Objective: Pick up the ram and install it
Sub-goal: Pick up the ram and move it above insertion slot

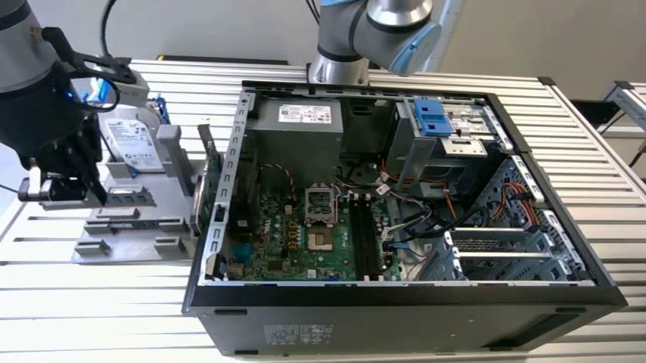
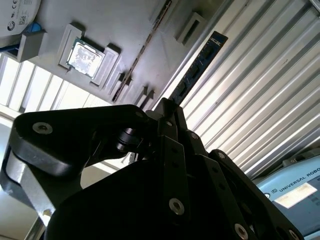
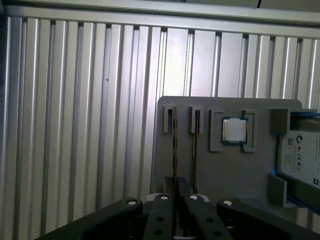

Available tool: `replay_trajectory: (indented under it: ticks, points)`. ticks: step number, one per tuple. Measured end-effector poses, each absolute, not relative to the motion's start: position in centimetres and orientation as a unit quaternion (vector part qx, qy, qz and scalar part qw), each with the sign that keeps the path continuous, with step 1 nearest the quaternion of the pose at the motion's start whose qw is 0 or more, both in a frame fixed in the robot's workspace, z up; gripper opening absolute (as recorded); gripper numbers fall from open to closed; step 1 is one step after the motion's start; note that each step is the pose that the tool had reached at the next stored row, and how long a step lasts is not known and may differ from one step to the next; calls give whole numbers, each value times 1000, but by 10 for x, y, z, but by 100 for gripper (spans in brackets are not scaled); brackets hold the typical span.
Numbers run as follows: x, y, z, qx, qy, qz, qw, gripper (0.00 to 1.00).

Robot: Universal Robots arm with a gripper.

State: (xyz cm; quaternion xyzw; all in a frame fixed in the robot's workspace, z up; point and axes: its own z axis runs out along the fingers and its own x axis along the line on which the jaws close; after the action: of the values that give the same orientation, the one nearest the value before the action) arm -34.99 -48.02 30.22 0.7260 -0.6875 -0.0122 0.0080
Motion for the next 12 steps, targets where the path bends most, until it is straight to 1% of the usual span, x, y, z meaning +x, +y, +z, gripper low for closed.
replay_trajectory:
  ticks: [12]
  points:
    - [-350, -480, 307, 726, -688, -12, 8, 0]
